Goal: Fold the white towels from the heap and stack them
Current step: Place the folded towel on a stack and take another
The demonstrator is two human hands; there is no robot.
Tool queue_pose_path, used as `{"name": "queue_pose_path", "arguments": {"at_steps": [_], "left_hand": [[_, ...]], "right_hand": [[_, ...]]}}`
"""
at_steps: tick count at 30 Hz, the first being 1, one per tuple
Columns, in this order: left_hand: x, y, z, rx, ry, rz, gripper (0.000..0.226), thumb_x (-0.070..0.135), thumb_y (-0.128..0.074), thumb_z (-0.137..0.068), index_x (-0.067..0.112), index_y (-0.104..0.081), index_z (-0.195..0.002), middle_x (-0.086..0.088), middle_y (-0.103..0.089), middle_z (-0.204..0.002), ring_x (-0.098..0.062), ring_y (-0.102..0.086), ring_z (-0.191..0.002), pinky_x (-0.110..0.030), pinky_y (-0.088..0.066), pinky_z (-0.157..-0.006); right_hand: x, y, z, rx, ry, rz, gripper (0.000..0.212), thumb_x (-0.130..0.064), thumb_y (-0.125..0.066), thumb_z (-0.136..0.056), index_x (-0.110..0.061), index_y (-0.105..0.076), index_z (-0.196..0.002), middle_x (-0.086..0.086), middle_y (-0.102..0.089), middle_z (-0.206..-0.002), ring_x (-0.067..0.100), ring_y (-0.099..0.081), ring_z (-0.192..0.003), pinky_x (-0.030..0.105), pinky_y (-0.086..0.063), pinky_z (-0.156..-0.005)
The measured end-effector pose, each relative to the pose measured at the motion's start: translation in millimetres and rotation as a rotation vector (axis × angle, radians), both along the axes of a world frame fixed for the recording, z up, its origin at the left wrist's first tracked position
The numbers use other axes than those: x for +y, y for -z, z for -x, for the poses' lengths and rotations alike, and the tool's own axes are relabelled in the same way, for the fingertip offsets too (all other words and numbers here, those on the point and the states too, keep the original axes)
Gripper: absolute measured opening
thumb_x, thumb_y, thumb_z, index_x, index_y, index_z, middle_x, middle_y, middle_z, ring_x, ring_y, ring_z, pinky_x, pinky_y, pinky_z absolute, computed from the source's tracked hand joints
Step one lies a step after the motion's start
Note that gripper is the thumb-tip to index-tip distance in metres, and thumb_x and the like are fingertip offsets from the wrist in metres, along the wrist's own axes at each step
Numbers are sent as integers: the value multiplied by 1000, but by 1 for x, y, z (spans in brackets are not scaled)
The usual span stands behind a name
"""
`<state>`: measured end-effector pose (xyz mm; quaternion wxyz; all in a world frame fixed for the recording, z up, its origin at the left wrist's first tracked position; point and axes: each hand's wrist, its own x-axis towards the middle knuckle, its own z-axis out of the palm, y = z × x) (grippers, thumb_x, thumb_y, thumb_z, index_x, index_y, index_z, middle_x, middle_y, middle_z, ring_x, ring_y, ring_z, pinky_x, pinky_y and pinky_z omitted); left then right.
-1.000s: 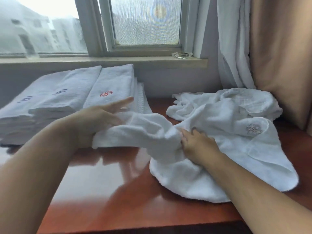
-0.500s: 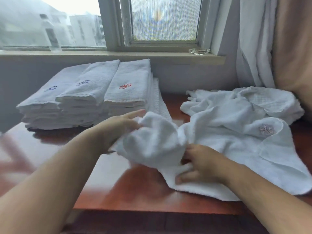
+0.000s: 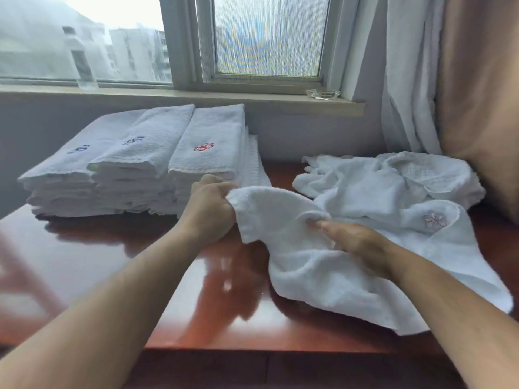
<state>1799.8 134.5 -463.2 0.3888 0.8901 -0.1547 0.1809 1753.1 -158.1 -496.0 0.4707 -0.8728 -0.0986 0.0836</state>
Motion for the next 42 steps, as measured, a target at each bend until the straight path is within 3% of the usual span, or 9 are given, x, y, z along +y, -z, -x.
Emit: {"name": "queue_pose_path", "arguments": {"at_steps": [4, 9, 12, 15, 21, 27, 30, 37, 42], "left_hand": [[-14, -15, 14, 163, 200, 210, 48, 43, -38, -91, 13, -75, -94, 1, -75, -97, -21, -69, -100, -41, -55, -89], [-25, -43, 20, 615, 141, 903, 48, 54, -47, -101, 12, -71, -99, -8, -74, -78, -26, -74, -71, -38, -59, -62], [-6, -49, 17, 694, 391, 1192, 67, 60, -47, -96, 7, -61, -135, -15, -70, -120, -32, -69, -109, -44, -59, -88], [12, -27, 16, 814, 340, 895, 88, 70, -60, -82, 15, -46, -149, -22, -53, -139, -55, -53, -122, -65, -36, -109], [29, 26, 21, 741, 38, 70, 14, 11, -58, -91, 11, -71, -99, -10, -70, -83, -27, -64, -70, -29, -48, -56], [45, 29, 19, 228, -571, -296, 48, 14, -55, -90, 16, -38, -134, -15, -47, -134, -36, -43, -122, -48, -38, -94], [13, 29, 34, -317, -355, -179, 55, 2, -55, -78, 18, -51, -130, -7, -52, -124, -33, -45, -115, -43, -34, -96], [-123, 66, 27, 87, 351, -576, 49, 51, -44, -99, 36, -41, -145, 4, -36, -154, -23, -29, -143, -38, -25, -117], [-159, 88, 32, 18, 414, -725, 61, 59, -30, -98, 34, -26, -153, -5, -13, -166, -26, -3, -152, -48, 1, -123]], "right_hand": [[-1, -4, -4, -72, 120, 105, 47, -71, -32, -85, -83, -27, -130, -26, -70, -87, -3, -62, -78, 22, -43, -77], [7, -2, -14, -110, 141, 65, 62, -79, -37, -79, -84, -6, -133, -27, -40, -147, 0, -48, -127, 31, -40, -106], [9, 5, -16, -110, 86, 110, 77, -78, -39, -82, -57, -18, -153, -32, -23, -153, -8, -25, -142, 18, -20, -111], [15, 19, -22, -105, 52, 230, 60, -57, -37, -104, -35, -28, -158, -21, -15, -163, -12, -5, -144, 14, -2, -114], [31, 40, -34, -155, 87, 469, 56, -45, -34, -108, -31, -21, -160, -5, 3, -170, 14, 10, -156, 39, -1, -127], [39, 25, -21, -274, 73, -2, 54, -18, -49, -74, -35, -72, -120, -20, -50, -147, -6, -42, -136, 12, -35, -108], [24, 22, -19, -398, 404, 34, 28, -17, -50, -79, -33, -72, -87, -12, -69, -111, 9, -63, -108, 13, -44, -83], [-76, 45, 23, 83, 746, 846, 69, -62, -27, -98, -17, -46, -146, 11, -40, -154, 37, -37, -138, 49, -31, -114], [-137, 30, 55, 477, 1210, 773, 83, -67, -25, -97, -12, -21, -159, 21, -16, -164, 45, -15, -149, 62, -17, -119]]}}
